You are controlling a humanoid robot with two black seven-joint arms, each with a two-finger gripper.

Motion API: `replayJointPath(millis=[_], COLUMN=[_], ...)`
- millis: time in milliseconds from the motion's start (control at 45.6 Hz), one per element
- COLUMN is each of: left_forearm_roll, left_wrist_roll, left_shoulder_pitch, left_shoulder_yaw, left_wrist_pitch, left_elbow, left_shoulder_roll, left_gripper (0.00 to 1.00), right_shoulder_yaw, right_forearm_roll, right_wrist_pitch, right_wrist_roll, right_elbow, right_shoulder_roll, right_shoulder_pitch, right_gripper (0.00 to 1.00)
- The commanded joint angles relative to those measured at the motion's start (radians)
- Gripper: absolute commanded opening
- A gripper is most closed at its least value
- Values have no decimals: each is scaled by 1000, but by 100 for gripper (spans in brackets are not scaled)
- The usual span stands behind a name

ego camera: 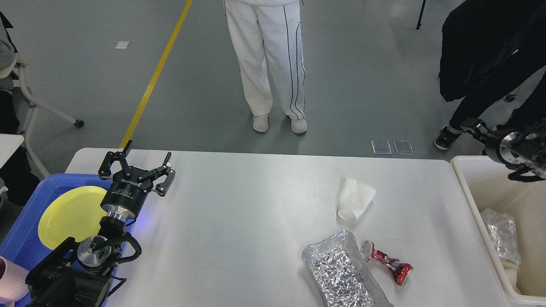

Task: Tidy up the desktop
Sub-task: 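Move the right gripper back over the table toward the red can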

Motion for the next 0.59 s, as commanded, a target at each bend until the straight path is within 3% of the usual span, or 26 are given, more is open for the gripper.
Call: replayJointPath(millis=[0, 131, 351, 570], left_forearm_roll=[0, 0, 0, 0], left_wrist_roll=[0, 0, 0, 0], left_shoulder_pitch=[0, -1, 0, 0], left_shoulder_yaw=[0, 0, 0, 0], left_wrist_pitch=[-1, 1, 1, -1], left_elbow=[0, 0, 0, 0], left_shoulder_roll=[0, 0, 0, 0], left_gripper=[96, 96, 96, 96], right_shoulder_yaw=[-34, -88, -146, -226], right_forearm_roll=[-28, -48, -29, -37], right_wrist_pitch=[182, 305, 319, 306], right_wrist_roll=[14, 48, 59, 57], right_elbow=[317, 584, 892, 940], right_shoulder_roll=[-71, -75, 2, 36], right_shoulder_pitch=[265, 506, 707, 703], right_gripper=[100, 100, 100, 100])
